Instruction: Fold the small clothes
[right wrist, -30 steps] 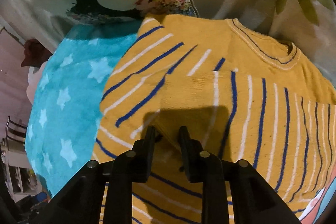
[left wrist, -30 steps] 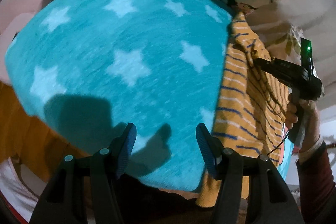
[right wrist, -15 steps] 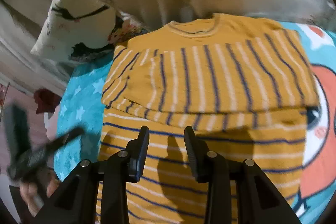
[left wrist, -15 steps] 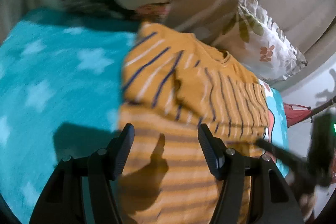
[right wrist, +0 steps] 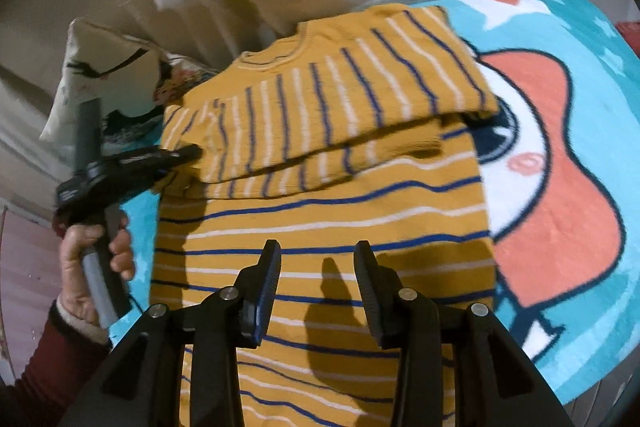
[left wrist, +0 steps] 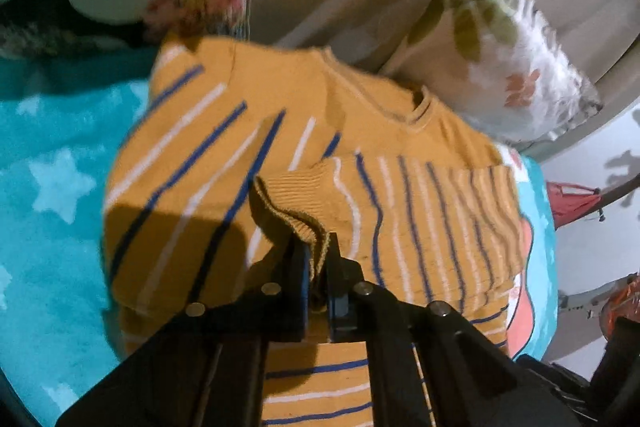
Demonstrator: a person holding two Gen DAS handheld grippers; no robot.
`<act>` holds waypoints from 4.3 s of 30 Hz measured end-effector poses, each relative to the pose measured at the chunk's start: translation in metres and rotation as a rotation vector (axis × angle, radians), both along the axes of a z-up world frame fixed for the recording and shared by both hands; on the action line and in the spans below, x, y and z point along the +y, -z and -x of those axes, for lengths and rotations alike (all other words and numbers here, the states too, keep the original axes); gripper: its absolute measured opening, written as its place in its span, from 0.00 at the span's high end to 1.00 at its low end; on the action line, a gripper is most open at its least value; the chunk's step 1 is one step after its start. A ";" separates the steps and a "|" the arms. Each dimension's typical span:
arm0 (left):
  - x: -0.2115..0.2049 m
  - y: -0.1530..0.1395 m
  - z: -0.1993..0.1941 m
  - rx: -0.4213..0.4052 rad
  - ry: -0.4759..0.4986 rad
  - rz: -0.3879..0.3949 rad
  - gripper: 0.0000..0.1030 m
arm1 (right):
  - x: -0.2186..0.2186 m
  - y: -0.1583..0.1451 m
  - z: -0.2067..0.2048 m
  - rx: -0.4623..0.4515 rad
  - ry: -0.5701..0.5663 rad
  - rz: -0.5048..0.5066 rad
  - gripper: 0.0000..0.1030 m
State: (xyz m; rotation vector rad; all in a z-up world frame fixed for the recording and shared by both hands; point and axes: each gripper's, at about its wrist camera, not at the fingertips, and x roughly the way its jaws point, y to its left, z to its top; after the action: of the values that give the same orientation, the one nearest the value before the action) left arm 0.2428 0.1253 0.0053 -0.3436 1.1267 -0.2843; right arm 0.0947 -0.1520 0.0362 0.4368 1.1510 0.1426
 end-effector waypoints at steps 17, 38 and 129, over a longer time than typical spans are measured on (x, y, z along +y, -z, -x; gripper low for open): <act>0.061 0.011 -0.004 0.058 -0.147 -0.075 0.85 | 0.000 0.015 -0.023 0.011 -0.011 0.038 0.60; 0.072 0.011 0.133 0.092 -0.164 -0.201 0.48 | -0.038 0.035 -0.001 0.074 0.118 0.069 0.54; -0.006 0.050 0.292 0.210 -0.212 -0.323 0.06 | -0.019 0.075 0.116 0.139 -0.260 -0.367 0.20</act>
State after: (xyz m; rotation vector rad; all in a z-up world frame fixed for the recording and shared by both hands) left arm -0.0494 0.1190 -0.0445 -0.2054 1.3079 0.1240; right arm -0.0211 -0.1710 -0.0383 0.6266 1.3205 0.5641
